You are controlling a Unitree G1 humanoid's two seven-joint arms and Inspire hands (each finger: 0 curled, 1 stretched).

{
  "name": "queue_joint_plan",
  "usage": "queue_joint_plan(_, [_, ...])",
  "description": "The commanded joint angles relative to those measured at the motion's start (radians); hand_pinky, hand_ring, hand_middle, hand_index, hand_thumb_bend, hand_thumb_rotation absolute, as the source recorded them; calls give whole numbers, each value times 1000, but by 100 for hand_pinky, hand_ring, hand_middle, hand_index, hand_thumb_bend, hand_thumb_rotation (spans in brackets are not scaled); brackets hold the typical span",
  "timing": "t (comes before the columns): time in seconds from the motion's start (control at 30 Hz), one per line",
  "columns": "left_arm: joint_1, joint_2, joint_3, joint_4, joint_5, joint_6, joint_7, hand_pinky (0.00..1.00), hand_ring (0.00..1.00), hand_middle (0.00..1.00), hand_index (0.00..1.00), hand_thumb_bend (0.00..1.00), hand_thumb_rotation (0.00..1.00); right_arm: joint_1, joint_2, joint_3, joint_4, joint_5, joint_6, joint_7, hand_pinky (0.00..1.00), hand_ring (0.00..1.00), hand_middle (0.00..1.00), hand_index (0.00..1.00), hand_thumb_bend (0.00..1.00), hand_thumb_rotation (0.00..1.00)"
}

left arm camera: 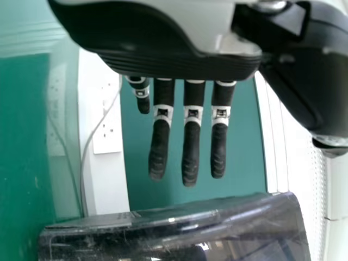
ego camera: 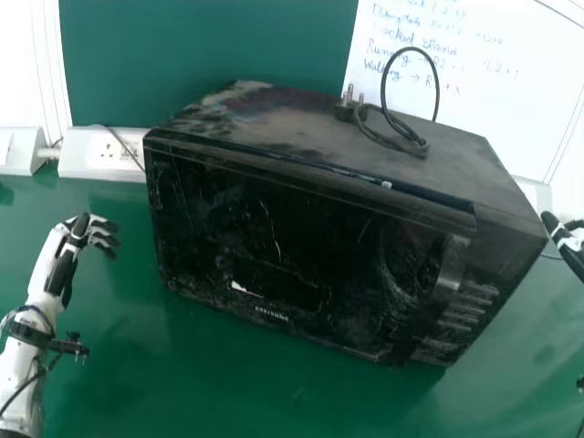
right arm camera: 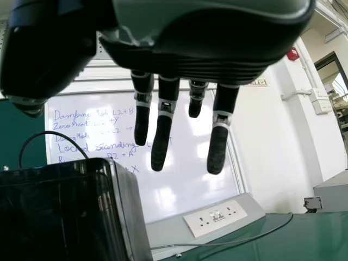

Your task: Put biscuit inside oven

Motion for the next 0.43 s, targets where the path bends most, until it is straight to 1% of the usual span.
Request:
queue_joint_plan(0.0, [-19,-10,18,24,-32,22,-13,28,31,41,49,52,7,-8,5,4,-9,3,0,-13,33,41,52,74,88,41])
queue_joint_plan(0.03, [-21,-11,20,25,-36,29,-14,28,31,41,49,52,7,-8,7,6,-11,2,1,-16,33,41,52,74,88,41])
queue_joint_plan(0.1, [-25,-14,24,26,-50,45,-23,28,31,41,49,52,7,-3,6,7,-13,-3,-6,-21,29,36,48,73,87,40])
queue_joint_plan(0.13, [-26,-15,25,26,-54,48,-25,28,31,41,49,52,7,1,4,8,-13,-6,-8,-21,28,36,48,73,87,40])
queue_joint_plan(0.2, [-27,-15,26,26,-56,51,-27,28,31,41,49,52,7,6,2,1,-8,-1,-20,-19,32,40,51,74,87,42])
queue_joint_plan(0.27, [-28,-15,27,28,-60,51,-35,28,31,41,49,52,7,9,1,-2,-6,-1,-29,-19,34,42,53,73,88,43])
queue_joint_plan(0.33, [-29,-16,29,31,-60,49,-39,28,31,41,49,52,7,10,-2,-1,-5,-5,-25,-13,38,45,55,73,88,44])
queue_joint_plan(0.4, [-30,-18,30,32,-59,48,-40,28,31,41,49,52,7,7,-3,-4,-3,1,-22,-6,37,45,55,74,87,44])
